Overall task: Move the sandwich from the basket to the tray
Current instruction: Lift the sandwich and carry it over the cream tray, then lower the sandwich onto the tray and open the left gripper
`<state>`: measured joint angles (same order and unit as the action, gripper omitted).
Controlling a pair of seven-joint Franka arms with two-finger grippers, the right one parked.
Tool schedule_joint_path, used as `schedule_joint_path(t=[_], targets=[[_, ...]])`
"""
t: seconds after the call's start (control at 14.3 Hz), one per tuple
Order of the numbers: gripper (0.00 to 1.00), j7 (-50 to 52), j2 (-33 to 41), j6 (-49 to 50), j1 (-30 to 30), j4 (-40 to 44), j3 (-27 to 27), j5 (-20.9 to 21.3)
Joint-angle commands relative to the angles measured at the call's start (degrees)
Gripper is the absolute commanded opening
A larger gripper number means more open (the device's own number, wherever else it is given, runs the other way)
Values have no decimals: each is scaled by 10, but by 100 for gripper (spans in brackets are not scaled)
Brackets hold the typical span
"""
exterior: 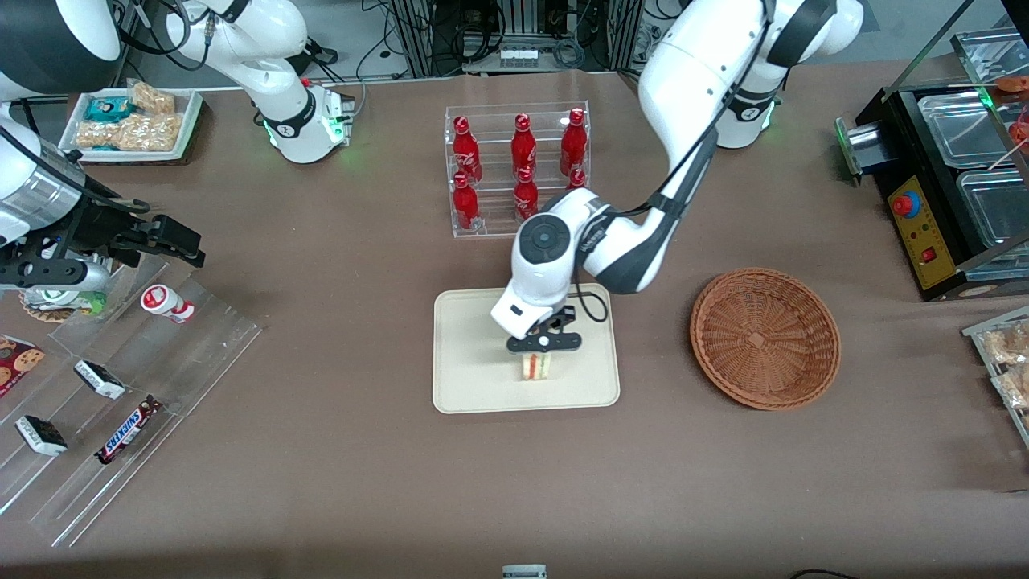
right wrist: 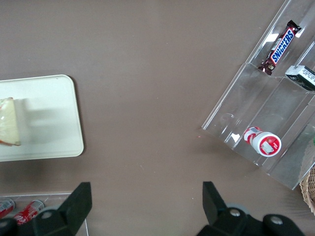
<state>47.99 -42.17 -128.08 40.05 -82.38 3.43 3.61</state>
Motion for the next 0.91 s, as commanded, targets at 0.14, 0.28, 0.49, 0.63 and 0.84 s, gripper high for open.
schedule_joint_path(t=[0.14,0.28,0.49,0.63,0.84], targets=[[22,39,-27,-22,14,18,-11,33],[100,59,-21,-20,14,16,-11,35],[100,57,26,11,7,9,-11,34],[100,62,73,58,7,9,-11,34],[100,54,143,145,-1,10,-14,35]])
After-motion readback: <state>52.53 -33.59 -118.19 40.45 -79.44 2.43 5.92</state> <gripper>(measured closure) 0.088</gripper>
